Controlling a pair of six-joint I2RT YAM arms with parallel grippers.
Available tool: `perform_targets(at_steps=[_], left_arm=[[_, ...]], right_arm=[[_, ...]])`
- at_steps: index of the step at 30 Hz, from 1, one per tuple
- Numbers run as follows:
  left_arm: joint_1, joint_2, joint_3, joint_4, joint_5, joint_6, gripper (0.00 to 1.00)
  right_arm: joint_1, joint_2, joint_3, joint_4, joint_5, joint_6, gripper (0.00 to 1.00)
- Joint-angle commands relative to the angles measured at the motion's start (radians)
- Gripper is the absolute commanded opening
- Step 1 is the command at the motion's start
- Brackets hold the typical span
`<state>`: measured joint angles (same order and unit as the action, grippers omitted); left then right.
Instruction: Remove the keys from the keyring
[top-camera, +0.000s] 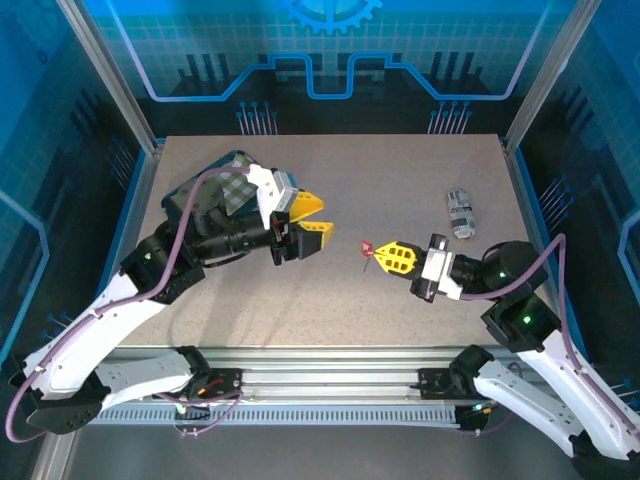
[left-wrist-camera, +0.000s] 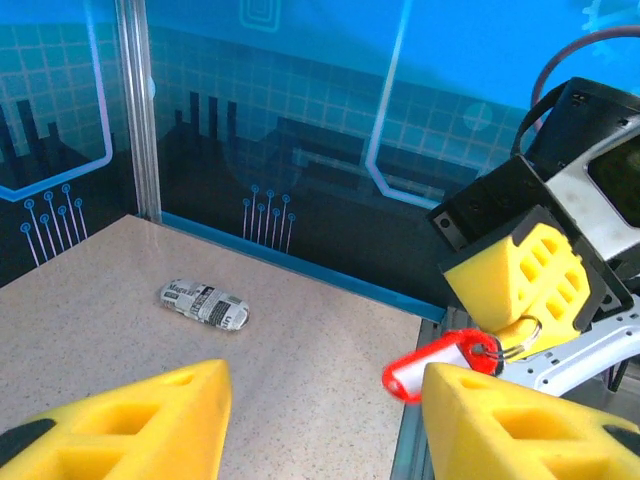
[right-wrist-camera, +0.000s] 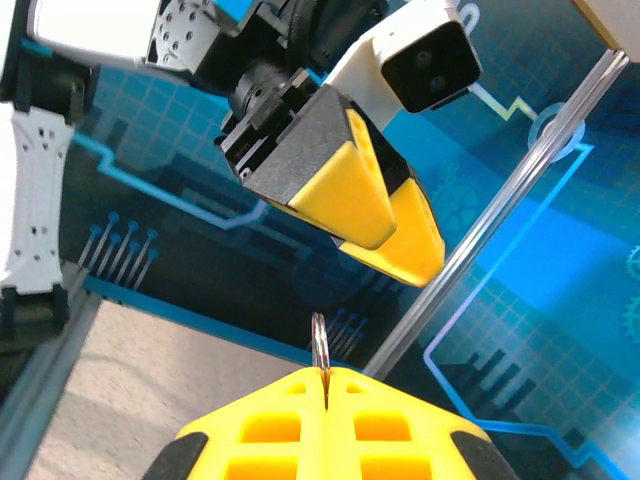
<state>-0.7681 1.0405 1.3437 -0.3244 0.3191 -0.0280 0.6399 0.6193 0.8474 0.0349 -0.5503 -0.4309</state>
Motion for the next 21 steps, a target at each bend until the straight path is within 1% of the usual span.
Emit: perform_targets(at_steps=[1, 4, 7, 10, 14, 17, 21], left_arm=[[0.013, 0.003, -0.016, -0.004, 0.010, -0.016, 0.53], [0.018, 0.013, -0.010, -0.009, 0.041, -0.020, 0.52], [0.019, 0.037, 0.015, -0.035, 0.088, -0.015, 0.50], [0.020, 0.058, 0.041, -0.064, 0.135, -0.009, 0.46], [0.020, 0.078, 0.064, -0.087, 0.177, 0.000, 0.46], [0.021, 0.097, 0.089, -0.100, 0.212, 0.002, 0.51], [0.037, 0.118, 0.111, -0.099, 0.256, -0.003, 0.53]], right_arm=[[0.034, -0.014, 0.027, -0.059, 0.082, -0.194, 0.00], [0.040, -0.014, 0.027, -0.075, 0.093, -0.233, 0.00], [0.043, -0.006, 0.062, -0.091, 0.098, -0.257, 0.00], [0.044, 0.000, 0.069, -0.090, 0.086, -0.259, 0.00], [0.046, 0.012, 0.075, -0.100, 0.084, -0.266, 0.00], [0.046, 0.021, 0.088, -0.119, 0.064, -0.242, 0.00], [0.027, 0.085, 0.166, -0.232, 0.002, -0.170, 0.00]])
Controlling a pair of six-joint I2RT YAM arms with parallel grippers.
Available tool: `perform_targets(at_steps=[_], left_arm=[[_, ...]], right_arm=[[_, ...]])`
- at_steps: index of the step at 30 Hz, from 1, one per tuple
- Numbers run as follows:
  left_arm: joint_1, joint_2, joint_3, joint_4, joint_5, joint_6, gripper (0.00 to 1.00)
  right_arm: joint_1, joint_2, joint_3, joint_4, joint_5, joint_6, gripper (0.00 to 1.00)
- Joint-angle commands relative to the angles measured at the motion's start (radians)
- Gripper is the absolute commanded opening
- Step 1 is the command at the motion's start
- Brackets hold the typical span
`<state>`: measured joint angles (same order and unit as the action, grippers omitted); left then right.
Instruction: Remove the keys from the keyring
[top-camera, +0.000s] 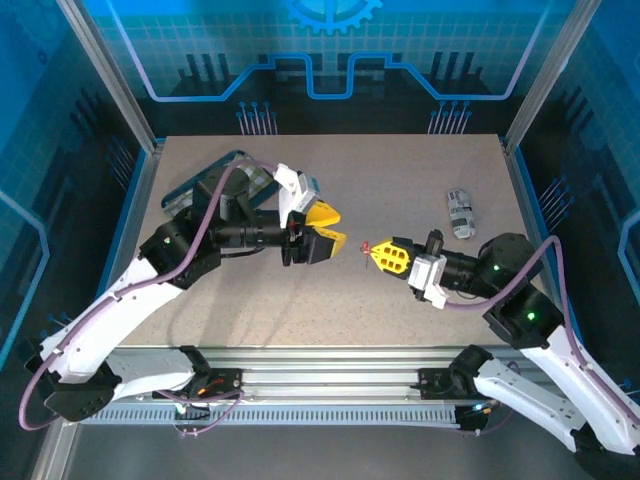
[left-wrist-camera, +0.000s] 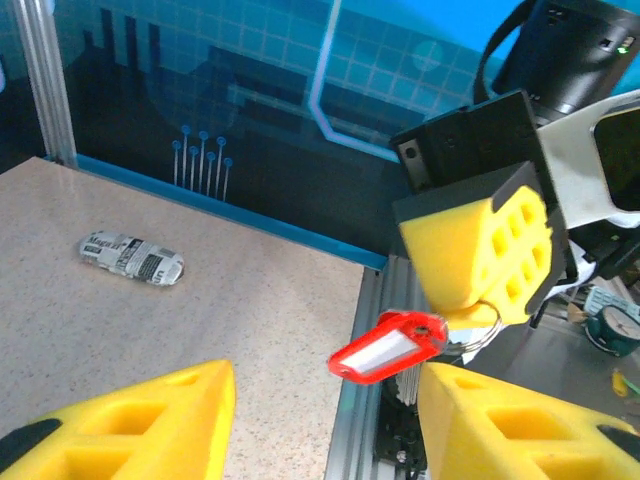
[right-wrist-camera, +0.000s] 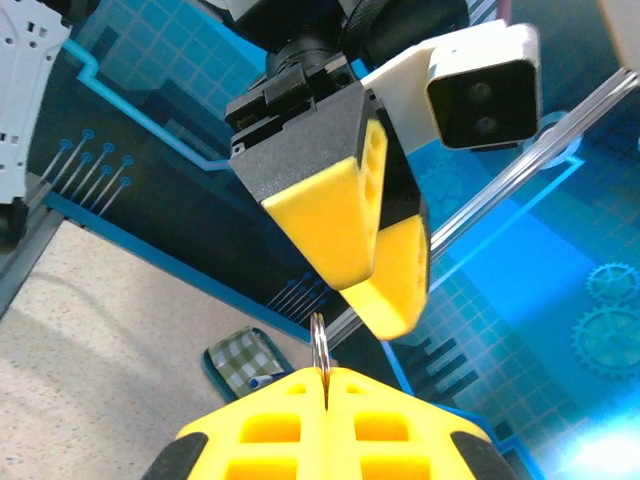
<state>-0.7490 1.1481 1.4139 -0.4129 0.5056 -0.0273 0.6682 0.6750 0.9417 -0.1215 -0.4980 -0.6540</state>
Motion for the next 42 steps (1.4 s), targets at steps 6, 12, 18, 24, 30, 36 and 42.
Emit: perform_targets(at_steps=[6, 12, 18, 24, 30, 36, 42], left_arm=[[0.098, 0.029, 0.005, 0.084, 0.162, -0.083, 0.49], [0.162, 0.036, -0.026, 0.169, 0.270, -0.172, 0.49], [0.161, 0.099, 0.014, 0.127, 0.362, -0.191, 0.55], [0.154, 0.146, 0.053, 0.111, 0.404, -0.197, 0.51], [0.129, 0.176, 0.095, 0.053, 0.403, -0.156, 0.45], [0.120, 0.185, 0.102, 0.040, 0.407, -0.149, 0.42], [0.114, 0.195, 0.111, 0.017, 0.428, -0.140, 0.36]], right_arm=[[-0.141, 0.152, 0.122, -0.044, -0.242, 0.385, 0.00], [-0.319, 0.235, 0.079, 0.218, -0.529, 0.757, 0.00], [-0.331, 0.265, 0.105, 0.155, -0.594, 0.746, 0.00], [-0.325, 0.275, 0.163, -0.023, -0.578, 0.638, 0.00], [-0.298, 0.312, 0.267, -0.262, -0.503, 0.500, 0.00], [-0.269, 0.349, 0.359, -0.445, -0.423, 0.397, 0.00], [-0.251, 0.369, 0.417, -0.524, -0.361, 0.358, 0.00]])
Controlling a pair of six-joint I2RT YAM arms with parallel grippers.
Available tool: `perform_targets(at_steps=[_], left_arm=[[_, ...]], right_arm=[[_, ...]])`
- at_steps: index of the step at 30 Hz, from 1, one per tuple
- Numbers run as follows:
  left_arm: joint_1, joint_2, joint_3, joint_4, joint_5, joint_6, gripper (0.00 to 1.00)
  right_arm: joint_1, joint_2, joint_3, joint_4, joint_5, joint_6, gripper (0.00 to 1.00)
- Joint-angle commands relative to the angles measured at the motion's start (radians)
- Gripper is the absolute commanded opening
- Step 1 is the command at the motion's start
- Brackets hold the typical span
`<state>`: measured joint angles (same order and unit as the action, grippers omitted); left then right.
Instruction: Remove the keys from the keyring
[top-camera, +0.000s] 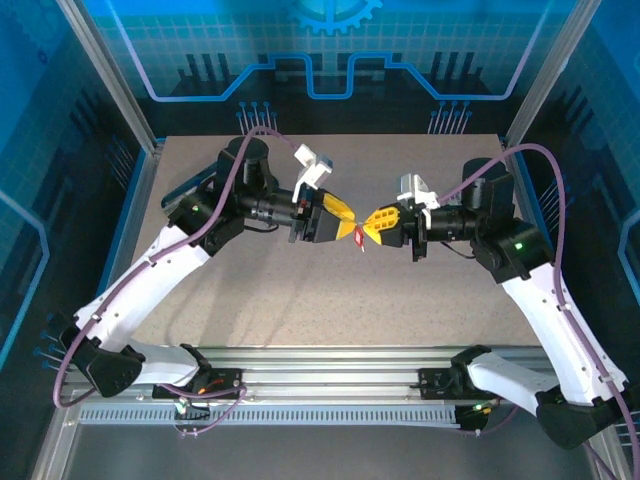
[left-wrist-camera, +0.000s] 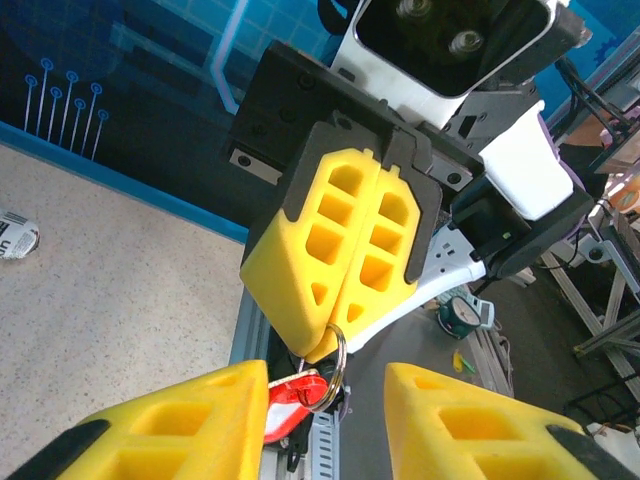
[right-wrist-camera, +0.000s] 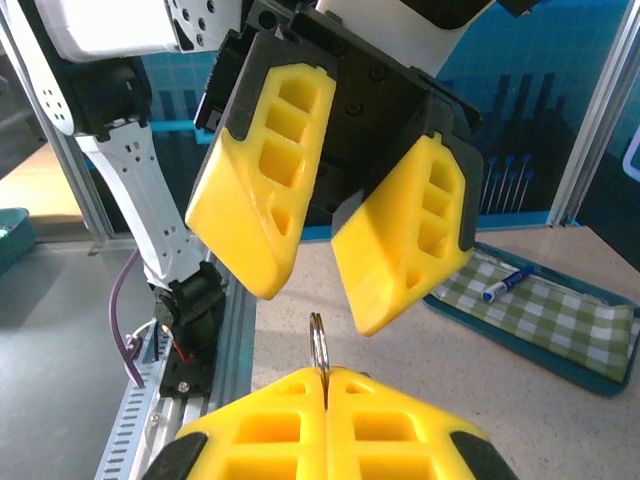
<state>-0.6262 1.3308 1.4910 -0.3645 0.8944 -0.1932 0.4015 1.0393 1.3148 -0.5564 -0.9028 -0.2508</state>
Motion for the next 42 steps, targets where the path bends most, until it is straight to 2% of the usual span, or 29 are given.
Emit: perform_targets(at_steps=[1, 8, 15, 24, 28, 29, 31, 33, 36, 42], left_arm=[[-0.012, 0.014, 0.035, -0.037, 0.040, 0.029, 0.35], [-0.024, 0.024, 0.046, -0.073, 0.032, 0.059, 0.30], [-0.041, 0.041, 0.070, -0.119, 0.016, 0.098, 0.19], [-0.069, 0.033, 0.060, -0.153, -0.062, 0.155, 0.02], [-0.079, 0.012, 0.041, -0.147, -0.114, 0.186, 0.00], [-0.082, 0.002, 0.033, -0.139, -0.131, 0.194, 0.00], [-0.090, -0.015, 0.011, -0.118, -0.177, 0.211, 0.00], [-0.108, -0.048, -0.031, -0.075, -0.264, 0.252, 0.00], [-0.157, -0.110, -0.121, 0.021, -0.423, 0.362, 0.00], [-0.261, -0.228, -0.367, 0.349, -0.670, 0.652, 0.00]], right_arm=[[0.015, 0.007, 0.046, -0.089, 0.046, -0.045, 0.00], [0.017, 0.026, 0.071, -0.103, 0.047, -0.046, 0.00], [0.028, 0.040, 0.087, -0.117, 0.062, -0.052, 0.00], [0.033, 0.031, 0.089, -0.100, 0.089, -0.049, 0.00], [0.033, 0.008, 0.072, -0.056, 0.118, -0.025, 0.00], [0.032, -0.004, 0.060, -0.041, 0.120, -0.025, 0.05], [0.032, -0.030, 0.026, 0.007, 0.154, -0.007, 0.26], [0.025, -0.070, -0.018, 0.062, 0.198, 0.012, 0.41], [0.006, -0.142, -0.112, 0.178, 0.275, 0.051, 0.49], [-0.008, -0.262, -0.304, 0.360, 0.417, 0.100, 0.50]])
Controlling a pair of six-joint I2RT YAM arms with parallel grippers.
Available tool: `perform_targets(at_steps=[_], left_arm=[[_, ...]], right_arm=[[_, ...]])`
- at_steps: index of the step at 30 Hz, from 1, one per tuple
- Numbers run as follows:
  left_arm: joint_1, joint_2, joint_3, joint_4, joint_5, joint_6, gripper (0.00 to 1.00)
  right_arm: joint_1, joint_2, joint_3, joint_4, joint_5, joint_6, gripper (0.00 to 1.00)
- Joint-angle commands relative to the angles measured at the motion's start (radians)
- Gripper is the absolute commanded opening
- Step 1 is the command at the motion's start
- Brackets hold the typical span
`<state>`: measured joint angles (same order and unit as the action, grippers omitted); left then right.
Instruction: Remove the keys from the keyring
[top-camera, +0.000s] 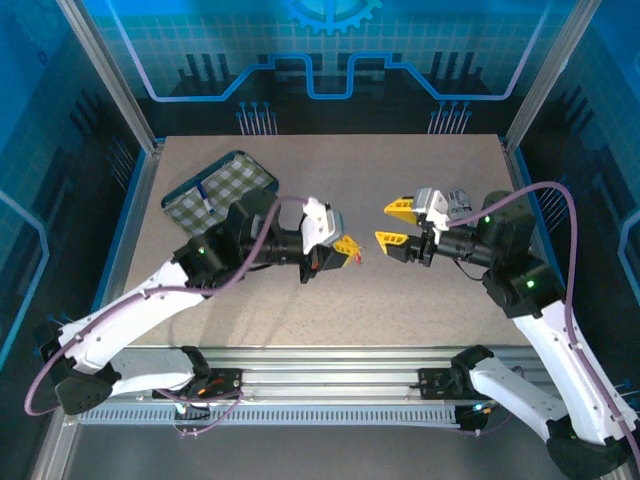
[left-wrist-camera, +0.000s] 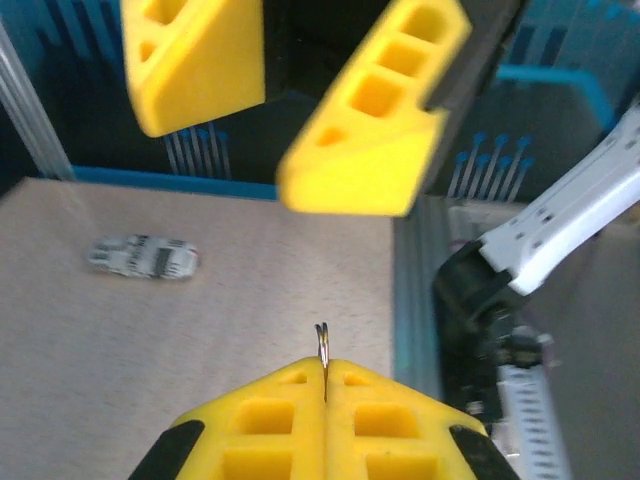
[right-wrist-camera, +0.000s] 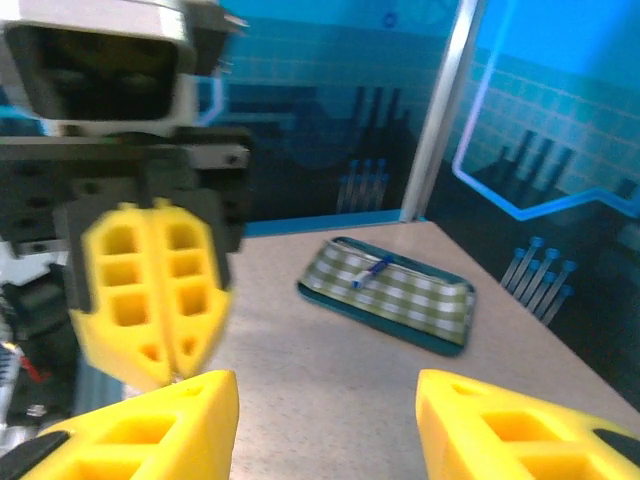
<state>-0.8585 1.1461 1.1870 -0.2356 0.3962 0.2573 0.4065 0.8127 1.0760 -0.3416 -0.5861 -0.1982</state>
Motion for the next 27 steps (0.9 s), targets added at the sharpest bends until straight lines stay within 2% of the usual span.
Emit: perform_targets(at_steps=[1, 5, 12, 20, 27], left_arm=[[-0.034, -0.054, -0.092, 0.259, -0.179, 0.239, 0.00], [-0.046, -0.078, -0.180, 0.446, -0.212, 0.338, 0.00], [-0.064, -0.099, -0.209, 0.548, -0.194, 0.400, 0.00], [-0.117, -0.115, -0.181, 0.482, -0.176, 0.513, 0.00], [-0.122, -0.108, -0.150, 0.410, -0.157, 0.487, 0.00]], right_arm=[[-0.015, -0.050, -0.086, 0.163, 0.109, 0.055, 0.50], [-0.020, -0.099, -0.185, 0.249, 0.115, 0.084, 0.50], [-0.021, -0.205, -0.388, 0.487, 0.028, 0.113, 0.50], [-0.020, -0.208, -0.412, 0.592, -0.051, 0.125, 0.44], [-0.021, -0.158, -0.326, 0.618, -0.127, 0.179, 0.33]])
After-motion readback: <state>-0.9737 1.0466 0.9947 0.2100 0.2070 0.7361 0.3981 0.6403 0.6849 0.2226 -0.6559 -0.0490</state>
